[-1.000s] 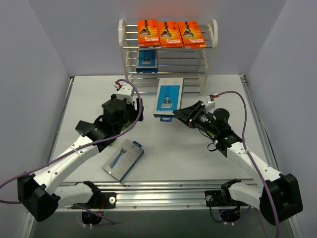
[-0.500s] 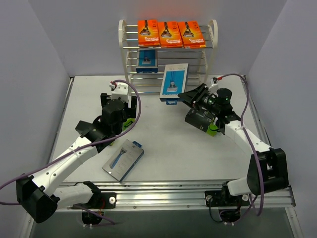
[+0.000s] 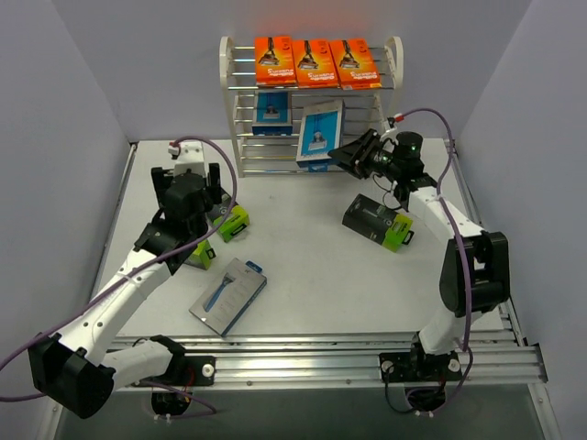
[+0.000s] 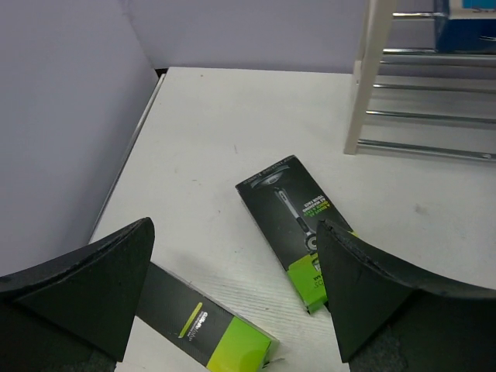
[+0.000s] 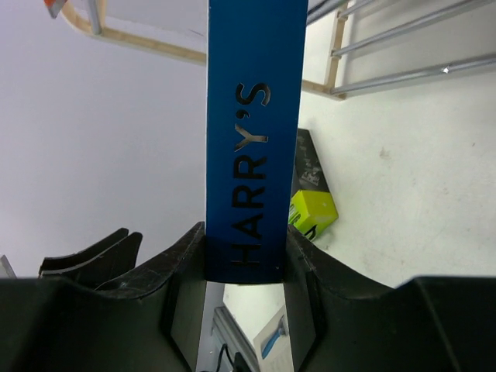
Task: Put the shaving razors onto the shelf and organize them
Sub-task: Place the shaving razor onto shelf
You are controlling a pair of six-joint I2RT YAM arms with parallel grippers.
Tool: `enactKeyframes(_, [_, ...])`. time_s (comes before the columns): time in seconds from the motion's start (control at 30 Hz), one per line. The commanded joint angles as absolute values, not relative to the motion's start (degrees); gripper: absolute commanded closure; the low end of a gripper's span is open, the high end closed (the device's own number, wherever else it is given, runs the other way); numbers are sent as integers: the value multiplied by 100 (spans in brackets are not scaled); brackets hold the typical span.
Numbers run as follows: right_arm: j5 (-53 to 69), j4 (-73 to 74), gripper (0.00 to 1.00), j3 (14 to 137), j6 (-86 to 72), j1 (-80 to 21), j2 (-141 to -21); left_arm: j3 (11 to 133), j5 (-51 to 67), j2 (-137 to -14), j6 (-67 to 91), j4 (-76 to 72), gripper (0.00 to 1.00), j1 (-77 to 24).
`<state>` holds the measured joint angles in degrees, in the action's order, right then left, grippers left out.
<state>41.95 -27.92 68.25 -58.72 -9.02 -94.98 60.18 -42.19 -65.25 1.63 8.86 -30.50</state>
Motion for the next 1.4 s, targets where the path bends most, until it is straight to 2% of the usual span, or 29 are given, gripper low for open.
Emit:
enactKeyframes(0.0, [4500,-2830,100,7566,-5572,-853,-9711,6143,-4096,-6460,500,782,6,-2751])
enactKeyframes(0.63, [4808,-2268,100,9790,-5475,-747,-11557,6205,-3797,-6732,589,870,6,-2540])
enactKeyframes(1.27, [4887,-2320,100,10740,-5748,-712,-12296,6302,-3735,-6864,519,940,6,-2531])
enactKeyframes(1.37, [4887,-2443,94,10618,-5809,-712,-12270,6310,-3718,-6873,519,958,6,-2540])
